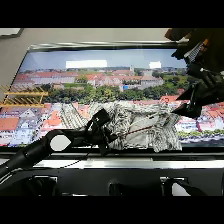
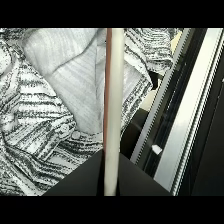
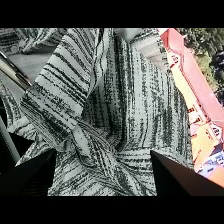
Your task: Fold the clothes and pants, and hang the long-sleeved shirts on hangers.
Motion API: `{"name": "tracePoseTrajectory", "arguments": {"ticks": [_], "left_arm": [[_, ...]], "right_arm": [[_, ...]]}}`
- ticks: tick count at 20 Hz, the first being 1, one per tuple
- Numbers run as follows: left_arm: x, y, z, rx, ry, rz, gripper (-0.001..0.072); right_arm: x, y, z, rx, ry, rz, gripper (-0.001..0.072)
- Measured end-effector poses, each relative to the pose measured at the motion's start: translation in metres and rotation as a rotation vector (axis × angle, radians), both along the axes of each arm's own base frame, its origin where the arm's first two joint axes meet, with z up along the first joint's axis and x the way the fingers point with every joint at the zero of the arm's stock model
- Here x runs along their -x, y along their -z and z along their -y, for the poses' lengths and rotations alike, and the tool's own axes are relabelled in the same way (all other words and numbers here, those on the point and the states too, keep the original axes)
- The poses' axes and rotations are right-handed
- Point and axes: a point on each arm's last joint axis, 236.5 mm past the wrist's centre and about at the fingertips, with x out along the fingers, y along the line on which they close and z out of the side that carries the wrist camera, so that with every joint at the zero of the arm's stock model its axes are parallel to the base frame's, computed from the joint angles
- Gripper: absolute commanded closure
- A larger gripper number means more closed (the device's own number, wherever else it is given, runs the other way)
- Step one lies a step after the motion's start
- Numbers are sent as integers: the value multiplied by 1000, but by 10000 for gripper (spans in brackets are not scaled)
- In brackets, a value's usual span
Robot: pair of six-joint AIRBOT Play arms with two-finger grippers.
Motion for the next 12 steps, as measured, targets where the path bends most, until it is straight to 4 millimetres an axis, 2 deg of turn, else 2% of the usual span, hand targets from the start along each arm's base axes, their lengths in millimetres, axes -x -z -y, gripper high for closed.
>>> {"name": "tracePoseTrajectory", "arguments": {"ticks": [7,9,12], "left_arm": [[-1,0,0,0,-2,1,673],[-1,0,0,0,-2,1,673],[-1,0,-1,0,-3,1,672]], "right_arm": [[4,31,-34,-34,-133,-88,57],[5,36,-38,-36,-157,-99,163],[5,40,-42,-48,-166,-117,230]]}}
